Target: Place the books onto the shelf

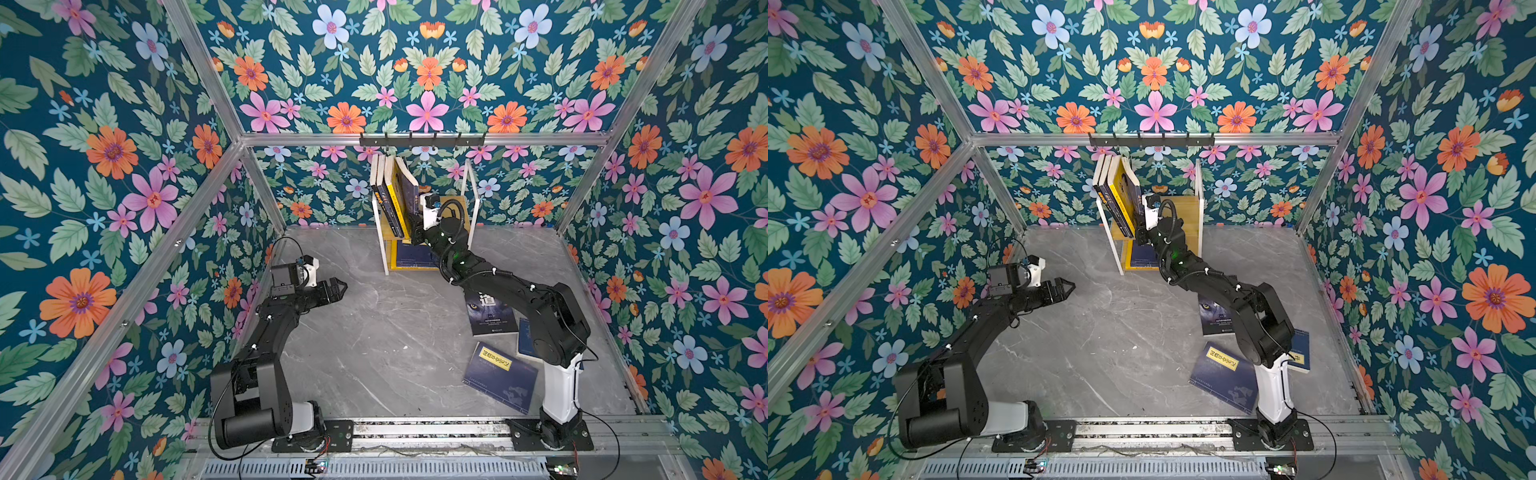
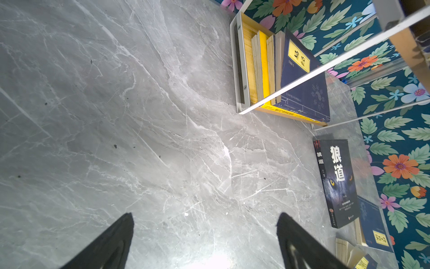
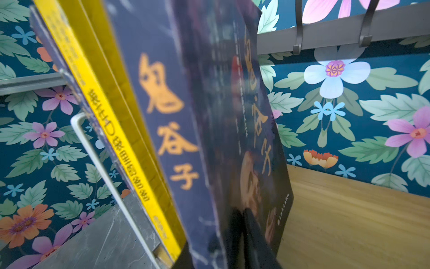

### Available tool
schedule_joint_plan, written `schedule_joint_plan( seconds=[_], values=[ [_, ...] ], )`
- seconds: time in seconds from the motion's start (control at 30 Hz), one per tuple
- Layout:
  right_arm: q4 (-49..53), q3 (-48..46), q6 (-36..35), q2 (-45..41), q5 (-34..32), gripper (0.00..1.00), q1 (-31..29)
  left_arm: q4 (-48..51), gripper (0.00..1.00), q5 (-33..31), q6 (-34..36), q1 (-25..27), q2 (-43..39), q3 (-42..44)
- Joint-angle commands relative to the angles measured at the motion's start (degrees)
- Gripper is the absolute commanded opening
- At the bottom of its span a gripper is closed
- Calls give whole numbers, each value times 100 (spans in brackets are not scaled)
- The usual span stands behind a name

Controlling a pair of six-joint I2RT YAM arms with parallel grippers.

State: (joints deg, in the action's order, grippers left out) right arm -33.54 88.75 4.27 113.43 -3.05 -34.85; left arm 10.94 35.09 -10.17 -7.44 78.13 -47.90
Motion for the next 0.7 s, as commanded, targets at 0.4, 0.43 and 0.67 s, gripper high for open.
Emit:
schedule_joint_plan(
  seconds=[0.4,0.43,0.67],
  values=[
    [-115,-431,-215,-406,391,36,74,-92,97,-18,15,-3,33,17],
    [-112,-454,-227,-417,386,37,75,-96,97,-15,15,4,27,11],
    [8,-531,-300,-505,572,43,84,-94,97,-12,11,-3,-2,20]
  ],
)
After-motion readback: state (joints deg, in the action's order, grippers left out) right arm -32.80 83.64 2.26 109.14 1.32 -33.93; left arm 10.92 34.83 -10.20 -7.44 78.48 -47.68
